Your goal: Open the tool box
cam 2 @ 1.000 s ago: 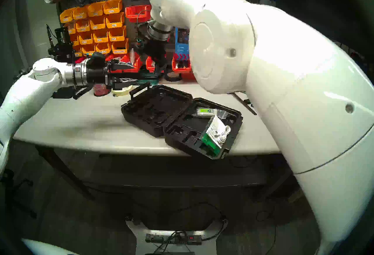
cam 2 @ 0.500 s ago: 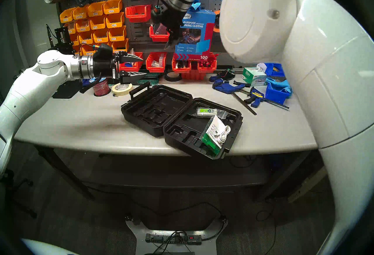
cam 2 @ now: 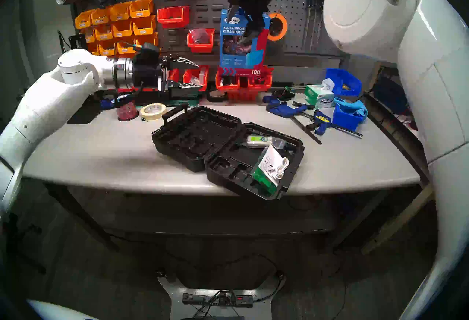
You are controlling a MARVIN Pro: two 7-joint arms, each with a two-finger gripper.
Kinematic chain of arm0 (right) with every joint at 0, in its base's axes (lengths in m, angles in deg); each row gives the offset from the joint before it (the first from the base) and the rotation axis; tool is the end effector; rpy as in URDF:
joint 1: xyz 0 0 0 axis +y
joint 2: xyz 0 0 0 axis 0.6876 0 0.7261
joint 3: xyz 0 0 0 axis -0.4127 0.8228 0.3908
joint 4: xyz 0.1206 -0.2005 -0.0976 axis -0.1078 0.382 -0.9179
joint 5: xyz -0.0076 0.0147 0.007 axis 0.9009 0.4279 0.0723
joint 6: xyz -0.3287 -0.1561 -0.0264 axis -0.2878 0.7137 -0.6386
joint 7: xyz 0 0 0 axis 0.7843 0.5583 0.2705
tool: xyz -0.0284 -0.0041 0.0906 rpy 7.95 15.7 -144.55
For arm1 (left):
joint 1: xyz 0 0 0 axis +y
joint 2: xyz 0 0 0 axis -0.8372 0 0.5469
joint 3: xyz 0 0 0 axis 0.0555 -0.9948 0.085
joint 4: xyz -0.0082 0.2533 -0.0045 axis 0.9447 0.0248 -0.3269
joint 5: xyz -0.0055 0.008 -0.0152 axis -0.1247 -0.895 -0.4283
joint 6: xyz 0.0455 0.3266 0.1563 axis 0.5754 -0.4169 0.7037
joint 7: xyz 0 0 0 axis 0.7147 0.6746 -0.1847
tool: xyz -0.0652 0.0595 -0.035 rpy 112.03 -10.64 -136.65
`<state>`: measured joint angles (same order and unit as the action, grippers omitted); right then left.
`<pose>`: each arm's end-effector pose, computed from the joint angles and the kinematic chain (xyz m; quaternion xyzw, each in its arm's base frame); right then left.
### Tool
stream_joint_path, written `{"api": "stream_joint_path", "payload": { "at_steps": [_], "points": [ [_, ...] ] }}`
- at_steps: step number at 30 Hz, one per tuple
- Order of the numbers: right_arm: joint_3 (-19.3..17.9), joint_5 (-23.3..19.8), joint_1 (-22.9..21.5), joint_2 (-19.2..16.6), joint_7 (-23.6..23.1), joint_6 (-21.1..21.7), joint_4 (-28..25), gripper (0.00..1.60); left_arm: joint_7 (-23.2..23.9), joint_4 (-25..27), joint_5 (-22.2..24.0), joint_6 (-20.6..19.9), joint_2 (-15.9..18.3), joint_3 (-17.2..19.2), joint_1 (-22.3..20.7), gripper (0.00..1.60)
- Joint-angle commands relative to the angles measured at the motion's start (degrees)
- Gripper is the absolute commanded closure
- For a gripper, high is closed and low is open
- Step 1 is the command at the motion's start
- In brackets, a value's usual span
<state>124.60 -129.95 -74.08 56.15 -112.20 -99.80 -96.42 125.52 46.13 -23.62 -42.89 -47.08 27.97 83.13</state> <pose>0.6019 0.0545 0.2059 0.4652 0.8108 0.3326 0.1249 0.5263 -0.0124 0.0152 0.5215 -0.5578 0.5765 0.2908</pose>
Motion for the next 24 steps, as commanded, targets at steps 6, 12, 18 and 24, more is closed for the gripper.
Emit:
{"api": "stream_joint_path", "payload": {
  "at_steps": [6, 12, 18, 24],
  "points": [
    [-3.75, -6.44, -0.65, -9.45, -6.40, 3.39, -1.39, 0.00, -2.07, 3.12, -1.48, -2.98, -5.41, -0.96, -2.86, 0.00],
    [-5.95, -9.88, 0.68, -13.22, -6.40, 4.34, -4.26, 0.00, -3.55, 3.94, -2.50, -4.39, -6.48, -1.37, -2.86, 0.00],
    [-8.39, -12.73, 0.41, -17.54, -6.40, 3.98, -8.59, 0.00, -5.08, 4.63, -3.70, -5.92, -7.09, -1.54, -3.05, 0.00],
    [-9.82, -13.86, -1.53, -19.48, -6.40, 1.86, -13.57, 0.00, -6.20, 5.14, -4.36, -7.28, -7.29, -1.35, -3.02, 0.00]
  ]
}}
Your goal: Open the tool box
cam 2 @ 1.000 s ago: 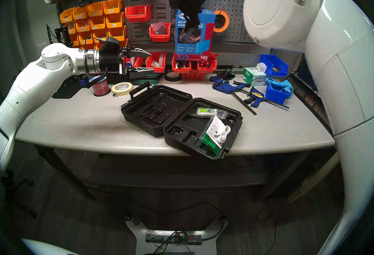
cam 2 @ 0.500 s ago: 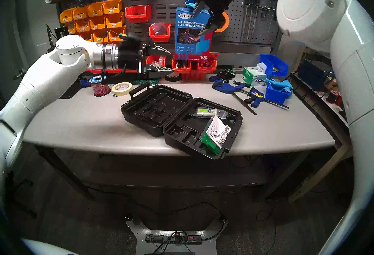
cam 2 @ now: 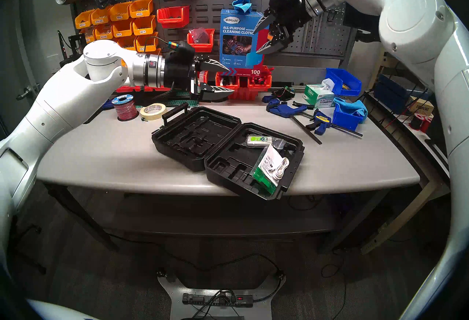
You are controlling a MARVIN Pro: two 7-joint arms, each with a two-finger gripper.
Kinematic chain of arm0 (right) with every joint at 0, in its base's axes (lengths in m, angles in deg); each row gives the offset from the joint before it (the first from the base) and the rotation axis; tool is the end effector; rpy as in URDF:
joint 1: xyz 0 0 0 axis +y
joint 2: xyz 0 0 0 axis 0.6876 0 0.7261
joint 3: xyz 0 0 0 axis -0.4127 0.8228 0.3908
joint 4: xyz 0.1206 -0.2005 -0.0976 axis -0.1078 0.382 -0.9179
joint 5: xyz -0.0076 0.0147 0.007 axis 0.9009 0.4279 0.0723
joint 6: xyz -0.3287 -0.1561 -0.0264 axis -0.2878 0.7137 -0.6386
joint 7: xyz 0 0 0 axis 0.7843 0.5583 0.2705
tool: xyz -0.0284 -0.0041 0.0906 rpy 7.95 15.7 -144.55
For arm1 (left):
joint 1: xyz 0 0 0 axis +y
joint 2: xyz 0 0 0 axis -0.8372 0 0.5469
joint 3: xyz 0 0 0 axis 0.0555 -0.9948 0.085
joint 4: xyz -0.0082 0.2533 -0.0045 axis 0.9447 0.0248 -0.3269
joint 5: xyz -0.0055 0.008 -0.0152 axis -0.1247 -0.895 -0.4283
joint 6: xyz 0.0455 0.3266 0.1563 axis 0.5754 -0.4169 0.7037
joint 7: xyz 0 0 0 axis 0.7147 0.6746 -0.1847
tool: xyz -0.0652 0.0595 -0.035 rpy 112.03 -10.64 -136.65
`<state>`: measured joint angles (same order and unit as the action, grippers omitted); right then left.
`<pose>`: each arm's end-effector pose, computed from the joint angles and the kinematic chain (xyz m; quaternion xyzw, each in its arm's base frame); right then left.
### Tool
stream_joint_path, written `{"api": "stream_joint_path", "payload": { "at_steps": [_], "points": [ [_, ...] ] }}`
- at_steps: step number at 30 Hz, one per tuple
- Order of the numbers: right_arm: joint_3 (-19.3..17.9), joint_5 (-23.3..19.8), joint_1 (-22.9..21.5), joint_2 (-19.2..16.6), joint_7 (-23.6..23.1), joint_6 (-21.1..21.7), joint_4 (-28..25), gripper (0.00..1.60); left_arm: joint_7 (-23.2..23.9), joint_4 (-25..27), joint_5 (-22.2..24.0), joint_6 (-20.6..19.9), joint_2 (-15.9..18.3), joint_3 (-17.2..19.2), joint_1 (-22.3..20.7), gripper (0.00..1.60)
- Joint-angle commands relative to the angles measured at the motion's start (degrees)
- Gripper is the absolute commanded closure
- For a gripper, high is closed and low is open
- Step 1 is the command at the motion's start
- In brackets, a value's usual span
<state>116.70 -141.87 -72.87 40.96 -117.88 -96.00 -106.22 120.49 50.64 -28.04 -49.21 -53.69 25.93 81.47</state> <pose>0.6029 -0.0584 0.1441 -0.5494 -0.7163 -0.4240 0.0733 0.5137 -0.0917 0.0216 0.5187 -0.5833 0.5540 0.2895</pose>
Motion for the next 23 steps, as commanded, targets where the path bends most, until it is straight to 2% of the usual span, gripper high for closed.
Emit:
{"api": "stream_joint_path", "payload": {
  "at_steps": [1, 8, 18, 19, 20, 22, 23],
  "points": [
    [-2.05, -1.99, -3.13, -4.58, -0.72, -2.39, -4.66, 0.00, -1.33, 0.71, -0.03, -1.15, -0.70, 0.74, -1.35, 0.00],
    [-2.20, -1.64, -5.70, -6.17, -0.72, -5.12, -10.42, 0.00, -2.00, 1.09, -0.32, -2.05, -0.75, 0.93, -1.24, 0.00],
    [-0.78, 0.38, -11.73, -8.94, 5.30, -9.32, -22.49, 0.00, -2.83, 1.62, -0.29, -3.08, -0.69, 1.11, -1.11, 0.00],
    [-1.13, 0.53, -11.42, -9.05, 5.44, -9.51, -22.35, 0.00, -2.88, 1.65, -0.29, -3.13, -0.68, 1.12, -1.10, 0.00],
    [-0.45, 1.01, -12.92, -9.41, 6.51, -9.92, -24.67, 0.00, -2.94, 1.69, -0.28, -3.20, -0.68, 1.13, -1.09, 0.00],
    [-0.79, 1.50, -12.91, -9.71, 7.16, -10.37, -25.21, 0.00, -3.03, 1.75, -0.27, -3.31, -0.67, 1.15, -1.08, 0.00],
    [-0.21, 2.25, -14.43, -10.19, 8.57, -10.93, -27.76, 0.00, -3.13, 1.82, -0.26, -3.42, -0.65, 1.17, -1.06, 0.00]
  ]
}}
